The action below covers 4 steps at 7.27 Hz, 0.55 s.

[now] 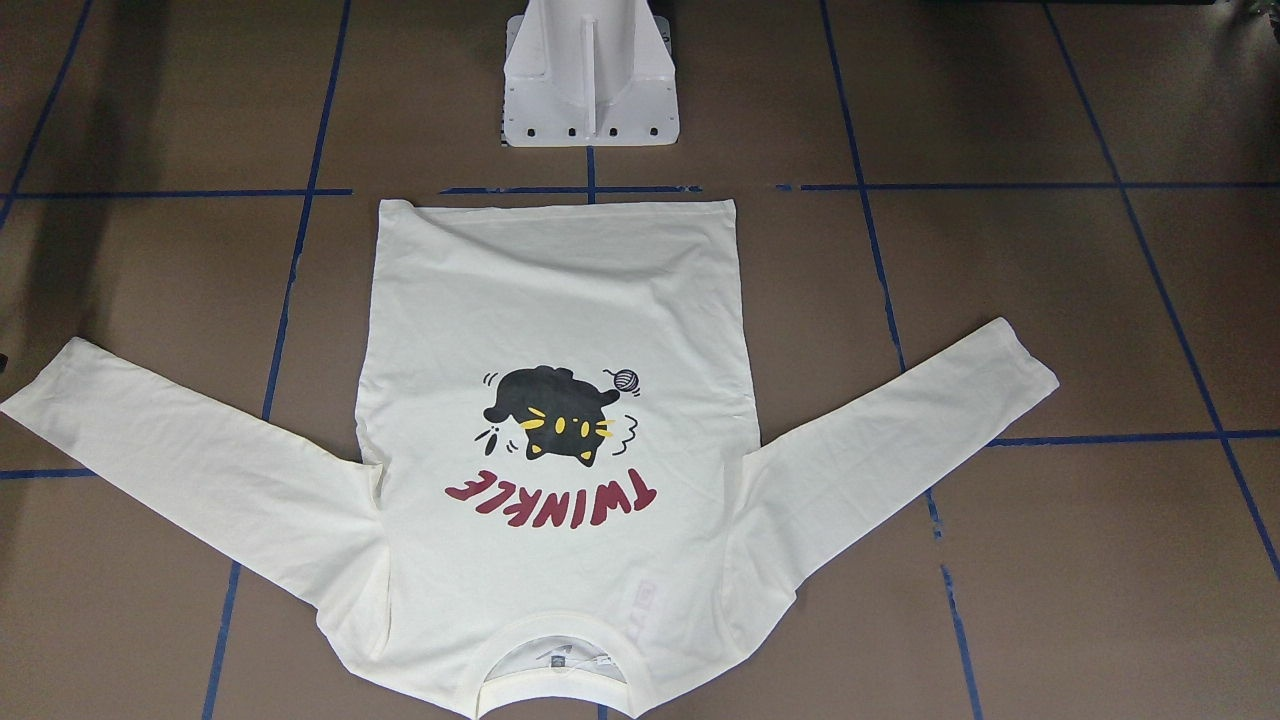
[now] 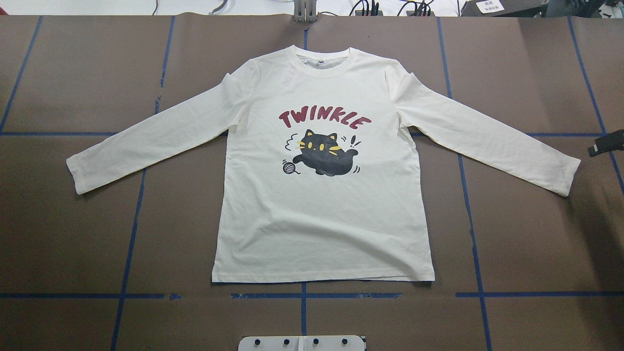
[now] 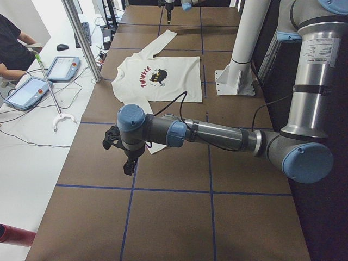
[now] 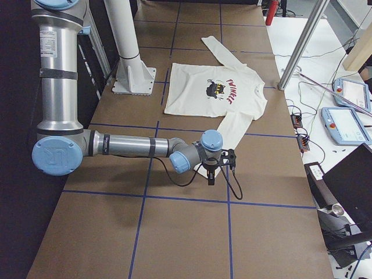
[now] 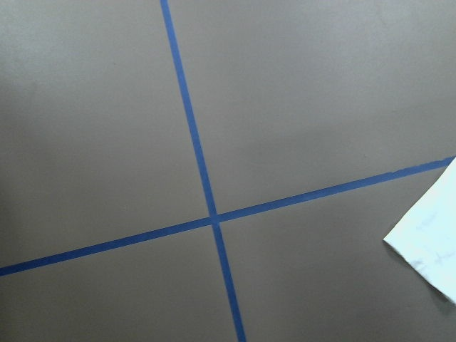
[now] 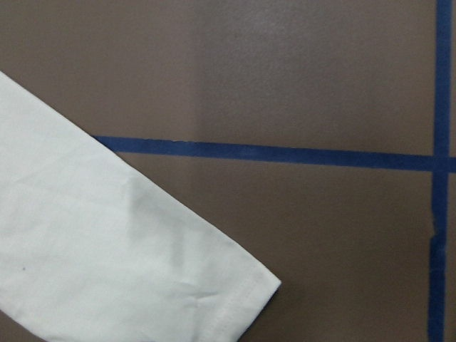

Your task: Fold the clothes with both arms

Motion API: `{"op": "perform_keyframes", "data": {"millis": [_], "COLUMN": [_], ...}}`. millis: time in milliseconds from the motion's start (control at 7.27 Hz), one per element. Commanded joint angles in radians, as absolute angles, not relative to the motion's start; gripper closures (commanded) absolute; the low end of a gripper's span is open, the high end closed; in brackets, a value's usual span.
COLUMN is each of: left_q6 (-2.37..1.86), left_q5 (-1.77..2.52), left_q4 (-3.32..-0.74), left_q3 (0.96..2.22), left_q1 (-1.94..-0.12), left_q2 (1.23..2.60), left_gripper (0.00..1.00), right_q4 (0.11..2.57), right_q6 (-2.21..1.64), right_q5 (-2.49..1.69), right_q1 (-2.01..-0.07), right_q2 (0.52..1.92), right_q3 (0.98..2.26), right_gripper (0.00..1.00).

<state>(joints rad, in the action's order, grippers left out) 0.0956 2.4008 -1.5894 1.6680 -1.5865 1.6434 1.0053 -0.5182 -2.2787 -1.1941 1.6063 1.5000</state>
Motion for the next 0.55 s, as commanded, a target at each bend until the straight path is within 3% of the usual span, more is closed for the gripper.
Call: {"op": "perform_keyframes", "data": {"millis": [0, 413], "left_q6": [0.086, 0.087], "left_q5": [2.404, 2.404], "left_q4": [-1.592, -1.592], "left_q3": [1.667, 1.667], "left_q1": [-1.585, -1.585], "left_q2": [1.643, 1.643], "left_gripper": [0.0, 0.0], "right_q4": [0.989, 0.988], "right_q6": [-0.552, -0.552], "right_q5": [-2.252, -2.252], "right_q1": [-1.112, -1.108], "right_q2": [1.6, 1.611], "right_q3": [1.488, 1.439], "right_gripper": [0.0, 0.0]}}
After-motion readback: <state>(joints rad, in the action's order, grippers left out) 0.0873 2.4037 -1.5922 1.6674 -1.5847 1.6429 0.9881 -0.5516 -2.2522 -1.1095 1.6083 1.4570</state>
